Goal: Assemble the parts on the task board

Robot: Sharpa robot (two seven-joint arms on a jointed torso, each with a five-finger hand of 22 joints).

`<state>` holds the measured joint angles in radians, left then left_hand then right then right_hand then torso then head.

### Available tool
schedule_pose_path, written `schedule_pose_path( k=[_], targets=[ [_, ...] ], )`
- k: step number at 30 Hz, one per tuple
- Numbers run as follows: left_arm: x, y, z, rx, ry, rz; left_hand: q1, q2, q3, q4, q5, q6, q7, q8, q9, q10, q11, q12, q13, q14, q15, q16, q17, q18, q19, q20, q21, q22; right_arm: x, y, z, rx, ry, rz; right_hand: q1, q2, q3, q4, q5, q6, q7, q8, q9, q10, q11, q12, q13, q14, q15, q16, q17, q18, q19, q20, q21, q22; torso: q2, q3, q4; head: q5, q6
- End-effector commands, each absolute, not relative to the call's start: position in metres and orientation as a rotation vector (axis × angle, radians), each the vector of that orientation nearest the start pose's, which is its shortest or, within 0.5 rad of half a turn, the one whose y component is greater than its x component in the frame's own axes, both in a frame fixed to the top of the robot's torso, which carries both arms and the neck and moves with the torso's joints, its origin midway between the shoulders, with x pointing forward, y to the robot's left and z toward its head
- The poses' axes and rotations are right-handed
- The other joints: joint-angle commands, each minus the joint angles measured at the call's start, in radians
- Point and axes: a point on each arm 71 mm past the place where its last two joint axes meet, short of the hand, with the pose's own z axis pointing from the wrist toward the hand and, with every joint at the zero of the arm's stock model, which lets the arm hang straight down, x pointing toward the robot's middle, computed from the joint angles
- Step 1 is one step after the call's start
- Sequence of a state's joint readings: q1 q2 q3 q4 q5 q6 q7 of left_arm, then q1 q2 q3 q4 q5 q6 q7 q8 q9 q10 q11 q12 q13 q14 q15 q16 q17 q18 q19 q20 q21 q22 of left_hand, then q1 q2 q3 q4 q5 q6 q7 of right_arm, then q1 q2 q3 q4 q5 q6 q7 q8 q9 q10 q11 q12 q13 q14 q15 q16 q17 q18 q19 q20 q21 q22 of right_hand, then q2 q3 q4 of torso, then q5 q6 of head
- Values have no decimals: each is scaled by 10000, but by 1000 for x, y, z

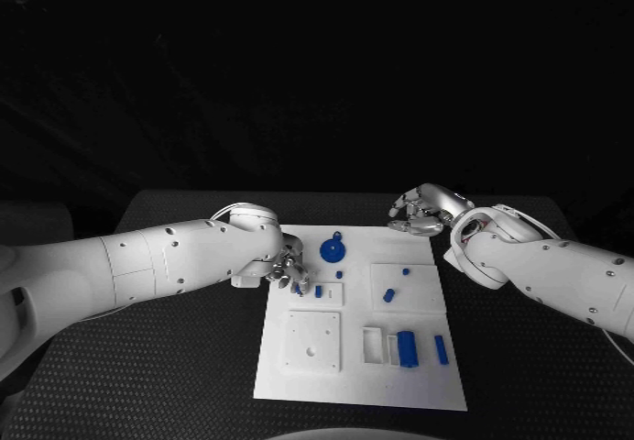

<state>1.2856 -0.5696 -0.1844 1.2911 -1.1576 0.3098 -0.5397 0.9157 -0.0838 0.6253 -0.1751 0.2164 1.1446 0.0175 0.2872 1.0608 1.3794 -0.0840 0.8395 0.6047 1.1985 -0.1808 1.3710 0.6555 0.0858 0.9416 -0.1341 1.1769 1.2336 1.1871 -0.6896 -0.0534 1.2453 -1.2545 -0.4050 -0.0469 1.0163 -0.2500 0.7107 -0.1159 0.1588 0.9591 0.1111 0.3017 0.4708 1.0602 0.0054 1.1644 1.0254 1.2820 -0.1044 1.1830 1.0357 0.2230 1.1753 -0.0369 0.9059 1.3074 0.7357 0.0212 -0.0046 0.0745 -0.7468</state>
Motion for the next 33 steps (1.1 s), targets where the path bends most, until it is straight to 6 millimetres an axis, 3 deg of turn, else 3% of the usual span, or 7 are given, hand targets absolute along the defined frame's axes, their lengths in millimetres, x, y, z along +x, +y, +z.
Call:
schedule_pose_path(
  k=[1,33],
  targets=[
    [502,152,-251,1186,24566,-2186,647,686,342,-374,49,58,-14,-56,-6,0,-80,18,17,43,-144,43,15,-26,25,-1234,-6,17,531,-208,-209,782,16505,6529,-117,8,-8,-27,67,-13,71,-67,-13,-88,2,-19,-10,-5,9,-44,-4,388,43,-33,-67,151,-1,-4,1,10,-8],
    [499,157,-254,968,24709,-2233,638,698,353,-393,64,94,-20,-110,-30,17,-87,14,28,52,-148,53,20,-17,29,-1243,-11,24,531,-209,-209,794,16497,6511,-119,10,-10,-32,68,-11,71,-67,-12,-89,1,-17,-13,-5,9,-47,-3,388,44,-33,-71,152,3,-5,1,33,-19]
  ],
)
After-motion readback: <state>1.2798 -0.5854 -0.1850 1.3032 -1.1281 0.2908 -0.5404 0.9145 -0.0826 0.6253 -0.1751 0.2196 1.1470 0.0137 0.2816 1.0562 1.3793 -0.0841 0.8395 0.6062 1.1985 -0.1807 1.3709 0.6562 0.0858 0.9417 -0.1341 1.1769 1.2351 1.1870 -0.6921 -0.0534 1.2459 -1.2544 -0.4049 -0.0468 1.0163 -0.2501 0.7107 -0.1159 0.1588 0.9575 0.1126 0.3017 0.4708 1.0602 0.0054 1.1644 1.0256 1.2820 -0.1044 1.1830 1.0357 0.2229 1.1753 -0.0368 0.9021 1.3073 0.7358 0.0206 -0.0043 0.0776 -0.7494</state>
